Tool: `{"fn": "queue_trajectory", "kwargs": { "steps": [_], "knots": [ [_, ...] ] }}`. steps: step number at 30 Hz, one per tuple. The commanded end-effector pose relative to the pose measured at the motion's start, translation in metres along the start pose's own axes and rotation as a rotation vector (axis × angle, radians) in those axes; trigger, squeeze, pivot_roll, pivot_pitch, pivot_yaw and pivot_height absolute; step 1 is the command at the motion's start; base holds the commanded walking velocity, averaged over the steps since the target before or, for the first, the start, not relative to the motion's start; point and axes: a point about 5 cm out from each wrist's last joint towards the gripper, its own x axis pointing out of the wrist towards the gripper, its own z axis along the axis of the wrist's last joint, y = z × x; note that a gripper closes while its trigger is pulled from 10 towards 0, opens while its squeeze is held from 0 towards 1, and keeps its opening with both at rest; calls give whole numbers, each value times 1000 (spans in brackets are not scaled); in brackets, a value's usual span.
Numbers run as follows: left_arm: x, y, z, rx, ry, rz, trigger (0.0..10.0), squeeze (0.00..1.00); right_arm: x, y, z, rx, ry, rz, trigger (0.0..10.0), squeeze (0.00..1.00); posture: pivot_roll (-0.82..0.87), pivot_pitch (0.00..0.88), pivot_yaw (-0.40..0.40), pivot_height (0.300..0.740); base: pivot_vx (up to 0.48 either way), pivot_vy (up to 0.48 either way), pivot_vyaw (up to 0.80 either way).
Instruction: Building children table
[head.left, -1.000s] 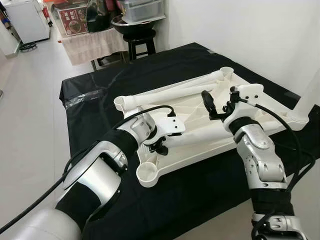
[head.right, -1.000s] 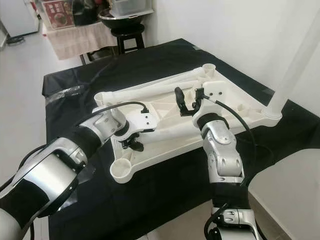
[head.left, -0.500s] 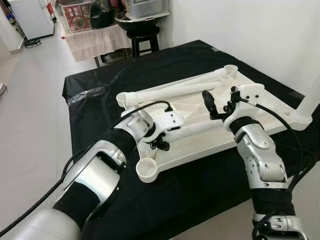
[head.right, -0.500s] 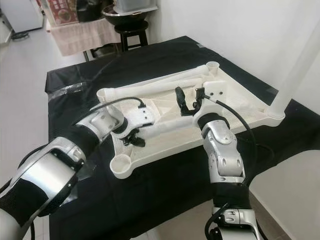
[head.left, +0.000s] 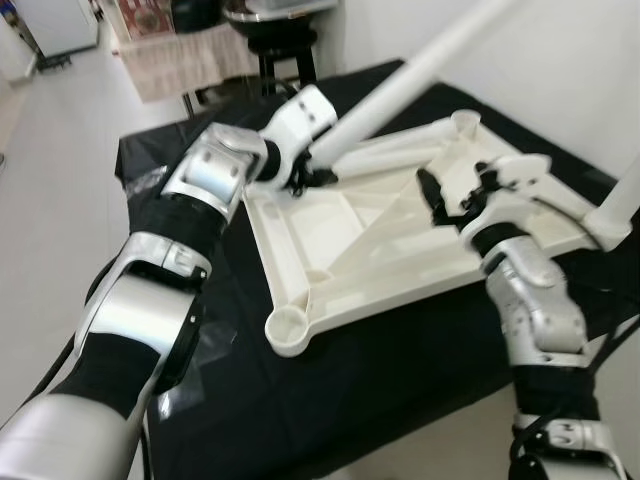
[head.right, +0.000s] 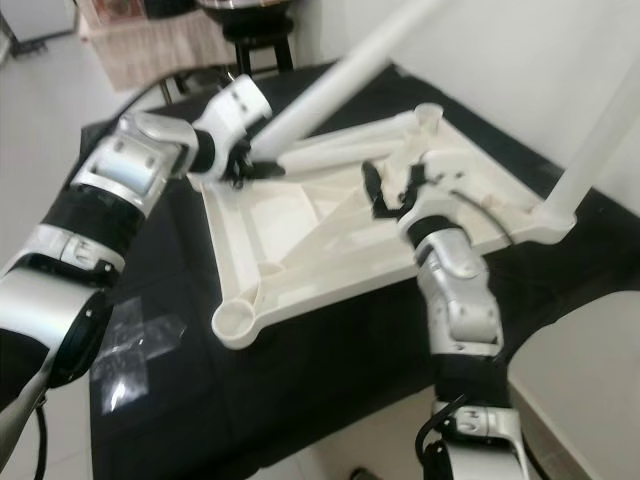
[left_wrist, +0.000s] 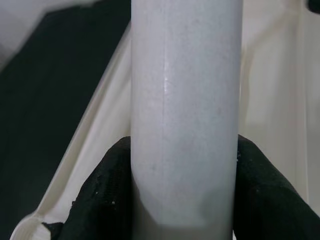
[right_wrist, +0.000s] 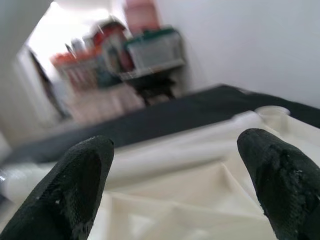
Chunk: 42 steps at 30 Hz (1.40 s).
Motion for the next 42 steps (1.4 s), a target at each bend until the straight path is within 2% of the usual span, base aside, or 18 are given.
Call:
{"fn": "queue_trajectory", "kwargs": {
  "steps": [1, 2, 3, 4, 5, 7, 8, 10, 13, 14, 15, 18, 21, 25, 28, 32, 36, 42],
  "knots": [
    [-8, 2, 7, -6, -183, 10, 10000, 0, -3, 11, 14, 136, -61, 146, 10000, 0, -59, 57, 70, 740, 0, 0, 0],
    [-8, 2, 7, -6, -183, 10, 10000, 0, -3, 11, 14, 136, -61, 146, 10000, 0, -59, 57, 70, 740, 0, 0, 0],
    [-24, -9, 7, -155, -460, -138, 10000, 0, -14, 23, 28, 217, -115, 341, 10000, 0, -62, 59, 73, 740, 0, 0, 0],
    [-24, -9, 7, -155, -460, -138, 10000, 0, -14, 23, 28, 217, -115, 341, 10000, 0, -62, 59, 73, 740, 0, 0, 0],
    [-38, -17, 1, -295, -590, -261, 10000, 0, -22, 31, 36, 220, -140, 464, 10000, 0, -63, 60, 74, 740, 0, 0, 0],
    [-40, -19, -1, -319, -600, -282, 10000, 0, -23, 32, 37, 214, -141, 484, 10000, 0, -63, 60, 74, 740, 0, 0, 0],
    [-49, -37, -25, -301, -601, -377, 10000, 0, -26, 39, 39, 179, -112, 602, 10000, 0, -62, 60, 69, 740, 0, 0, 0],
    [-57, -52, -42, -291, -602, -473, 10000, 0, -29, 46, 40, 131, -85, 718, 10000, 0, -61, 63, 67, 740, 0, 0, 0],
    [-70, -71, -57, -314, -597, -628, 10000, 0, -34, 55, 44, 59, -50, 901, 10000, 0, -56, 62, 60, 740, 0, 0, 0],
    [-70, -71, -57, -314, -597, -628, 10000, 0, -34, 55, 44, 59, -50, 901, 10000, 0, -56, 62, 60, 740, 0, 0, 0],
    [-77, -79, -61, -308, -583, -697, 10000, 0, -36, 57, 51, 32, -39, 993, 10000, 0, -52, 63, 54, 740, 0, 0, 0],
    [-83, -87, -64, -291, -563, -750, 10000, 0, -36, 59, 59, -8, -28, 1081, 10000, 0, -50, 62, 51, 740, 0, 0, 0],
    [-84, -88, -64, -286, -555, -761, 10000, 0, -36, 59, 62, -24, -24, 1106, 10000, 0, -50, 62, 51, 740, 0, 0, 0],
    [-89, -92, -59, -270, -590, -763, 10000, 0, -34, 73, 67, -58, 43, 1261, 10000, 0, -55, 59, 43, 740, 0, 0, 0],
    [-91, -96, -56, -261, -604, -771, 10000, 0, -33, 82, 62, -53, 70, 1300, 10000, 0, -56, 59, 41, 740, 0, 0, 0],
    [-92, -101, -52, -250, -619, -792, 10000, 0, -32, 93, 52, -31, 98, 1323, 10000, 0, -55, 58, 41, 740, 0, 0, 0],
    [-93, -109, -50, -256, -625, -827, 10000, 0, -30, 104, 46, 66, 110, 1360, 10000, 0, -58, 55, 45, 740, 0, 0, 0],
    [-88, -116, -49, -265, -625, -831, 10000, 0, -34, 118, 32, 123, 155, 1437, 10000, 0, -54, 52, 45, 740, 0, 0, 0]
  ]
}}
